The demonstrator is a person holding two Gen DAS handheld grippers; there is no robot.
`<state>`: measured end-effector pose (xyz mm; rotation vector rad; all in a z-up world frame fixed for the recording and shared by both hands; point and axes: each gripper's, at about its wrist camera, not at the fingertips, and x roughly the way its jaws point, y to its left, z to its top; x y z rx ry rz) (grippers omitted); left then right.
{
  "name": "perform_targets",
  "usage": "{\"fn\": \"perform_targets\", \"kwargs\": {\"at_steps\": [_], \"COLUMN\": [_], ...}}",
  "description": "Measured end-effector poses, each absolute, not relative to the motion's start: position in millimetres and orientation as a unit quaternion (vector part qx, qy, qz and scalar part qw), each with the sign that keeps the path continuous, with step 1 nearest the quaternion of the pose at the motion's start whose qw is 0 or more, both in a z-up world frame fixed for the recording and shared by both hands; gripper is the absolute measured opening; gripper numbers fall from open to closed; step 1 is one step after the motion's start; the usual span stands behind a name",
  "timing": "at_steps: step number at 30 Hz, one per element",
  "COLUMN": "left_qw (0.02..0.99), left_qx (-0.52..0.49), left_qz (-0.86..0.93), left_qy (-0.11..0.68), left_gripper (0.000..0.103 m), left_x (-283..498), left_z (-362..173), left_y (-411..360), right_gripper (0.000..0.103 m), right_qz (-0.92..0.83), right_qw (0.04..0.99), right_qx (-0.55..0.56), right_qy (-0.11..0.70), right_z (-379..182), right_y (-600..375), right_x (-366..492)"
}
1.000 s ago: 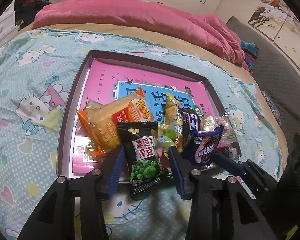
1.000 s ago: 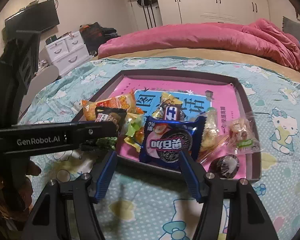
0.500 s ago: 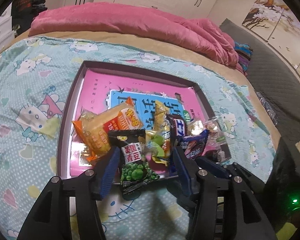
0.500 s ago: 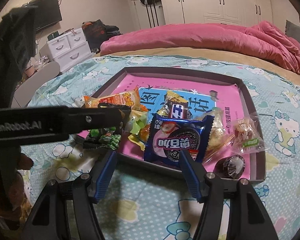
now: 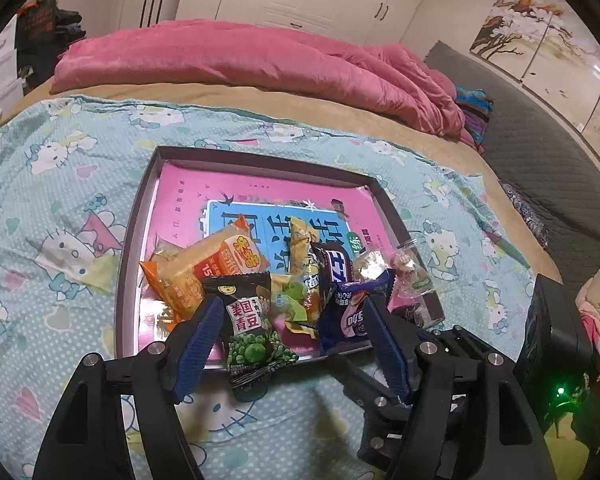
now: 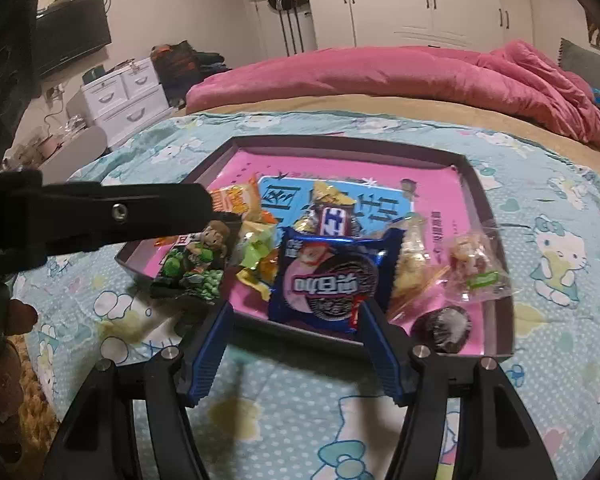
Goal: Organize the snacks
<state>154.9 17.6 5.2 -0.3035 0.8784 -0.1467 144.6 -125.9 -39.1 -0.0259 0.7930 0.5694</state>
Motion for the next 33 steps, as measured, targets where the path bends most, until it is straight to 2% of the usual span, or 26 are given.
{"fn": "perform_targets", "kwargs": {"at_steps": [7, 10, 13, 16, 18, 33], "left_qw": [0.893, 0.893, 0.895, 0.897, 0.898, 0.9], "left_qx": [-0.143, -0.141, -0.138, -0.134, -0.129, -0.124], "left_qz": [-0.069, -0.067, -0.062, -0.055, -0.05, -0.025], "left_qy": [0.422, 0.422, 0.421, 0.418, 0.417, 0.417], "left_gripper": [0.078, 0.078, 0.078, 0.078, 0.078, 0.079], "left_x": [150, 146, 142, 136, 130, 90], "left_z": [12, 15, 17, 21, 23, 25], "left_y": [19, 19, 20, 21, 21, 25], "right_gripper": [0.065, 0.073, 0.075, 0.086, 0.088, 0.098], "right_qz": [0.25, 0.233, 0.22, 0.205, 0.198, 0.199], "right_qw": [0.902, 0.916, 0.927, 0.936, 0.94, 0.931], "right_qx": [-0.025, -0.033, -0.029, -0.024, -0.021, -0.019], "right_qy": [0.351, 0.325, 0.304, 0.287, 0.279, 0.304], "right_z": [-23, -10, 3, 13, 19, 28], "right_y": [-136, -141, -148, -154, -159, -170], "right_x": [138, 132, 128, 123, 120, 90]}}
